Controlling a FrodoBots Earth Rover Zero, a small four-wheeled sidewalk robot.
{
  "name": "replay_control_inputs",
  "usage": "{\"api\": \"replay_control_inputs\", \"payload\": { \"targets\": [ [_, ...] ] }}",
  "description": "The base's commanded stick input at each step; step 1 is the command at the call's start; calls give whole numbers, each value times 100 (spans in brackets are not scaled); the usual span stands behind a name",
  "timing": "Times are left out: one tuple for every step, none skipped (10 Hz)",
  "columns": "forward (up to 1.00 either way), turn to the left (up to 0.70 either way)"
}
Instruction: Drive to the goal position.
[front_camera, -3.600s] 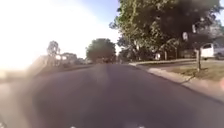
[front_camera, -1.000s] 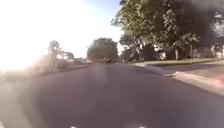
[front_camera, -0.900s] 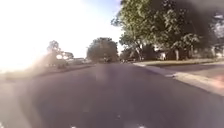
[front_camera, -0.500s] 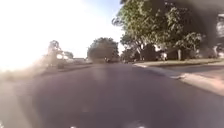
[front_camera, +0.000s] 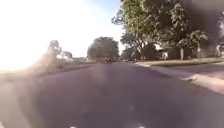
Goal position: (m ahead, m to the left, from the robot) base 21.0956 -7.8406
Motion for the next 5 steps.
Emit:
{"api": "replay_control_inputs", "payload": {
  "targets": [
    [100,0],
    [100,-4],
    [100,-10],
    [100,-17],
    [100,0]
  ]
}}
